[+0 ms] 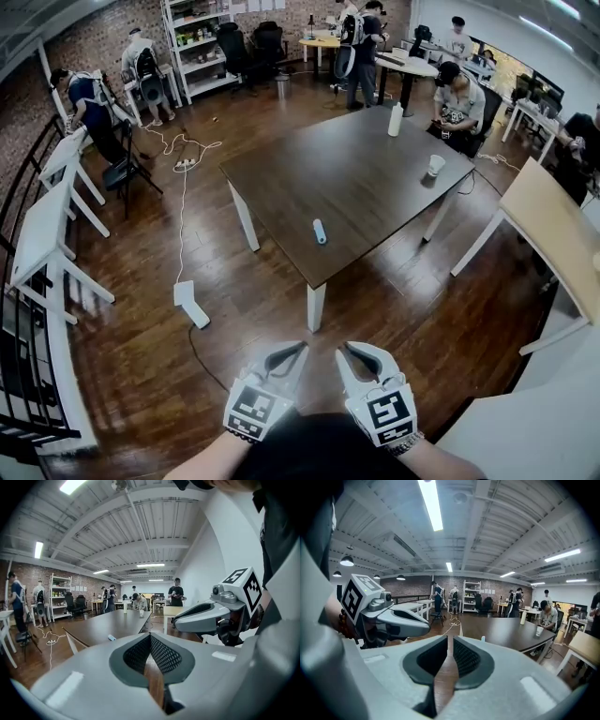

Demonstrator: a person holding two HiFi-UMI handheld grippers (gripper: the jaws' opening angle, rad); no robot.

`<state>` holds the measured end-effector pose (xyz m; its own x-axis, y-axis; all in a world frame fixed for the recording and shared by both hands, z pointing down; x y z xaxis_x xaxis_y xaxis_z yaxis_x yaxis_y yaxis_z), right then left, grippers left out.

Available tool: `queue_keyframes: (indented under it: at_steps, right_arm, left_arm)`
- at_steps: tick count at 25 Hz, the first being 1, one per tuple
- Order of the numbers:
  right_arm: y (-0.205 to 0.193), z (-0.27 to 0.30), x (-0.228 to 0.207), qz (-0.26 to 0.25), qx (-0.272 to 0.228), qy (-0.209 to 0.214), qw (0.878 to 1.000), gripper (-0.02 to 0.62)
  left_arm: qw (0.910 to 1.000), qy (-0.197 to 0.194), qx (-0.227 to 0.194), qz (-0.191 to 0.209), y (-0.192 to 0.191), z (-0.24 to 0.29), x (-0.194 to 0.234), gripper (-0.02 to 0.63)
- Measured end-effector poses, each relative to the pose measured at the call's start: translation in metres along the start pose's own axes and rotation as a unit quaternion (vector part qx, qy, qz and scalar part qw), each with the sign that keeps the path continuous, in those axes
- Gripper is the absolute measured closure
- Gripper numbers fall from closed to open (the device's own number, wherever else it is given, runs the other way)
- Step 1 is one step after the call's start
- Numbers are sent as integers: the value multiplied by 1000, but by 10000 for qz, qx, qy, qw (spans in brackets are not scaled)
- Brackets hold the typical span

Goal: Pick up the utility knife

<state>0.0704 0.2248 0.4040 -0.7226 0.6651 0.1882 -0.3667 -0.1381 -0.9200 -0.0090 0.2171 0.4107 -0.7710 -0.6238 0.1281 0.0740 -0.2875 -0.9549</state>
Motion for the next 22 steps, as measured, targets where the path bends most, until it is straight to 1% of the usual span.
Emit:
queue_keyframes:
  at_steps: [7,11,15,22]
  right_arm:
    - [35,82,-2,-117,173,-201,9996,569]
    - [51,123,-2,-93,236,-310,9992,566]
    - [60,153,-6,-37,307,-441,9986,558]
    - [64,188,-31,70,426,-622,9971,543]
  left_arm:
    - [9995,-293,-94,-42,18,12,81,589]
    - [9990,-444,-109,-13,29,14,119,589]
    - [9982,-593,-92,74,39,16,145,589]
    - [9979,-648,-5,41,45,28,176,589]
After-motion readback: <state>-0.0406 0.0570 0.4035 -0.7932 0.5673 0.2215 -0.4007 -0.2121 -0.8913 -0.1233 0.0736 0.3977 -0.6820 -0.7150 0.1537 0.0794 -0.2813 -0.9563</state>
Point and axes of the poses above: the fingertips, and each gripper's own axes: z forward along the fingers, x to its left, y out of its top, the point moved 2 cm from there along -z, backward along the fingers, and after that the axes turned 7 degrees about -z, right-handed, at the moved point
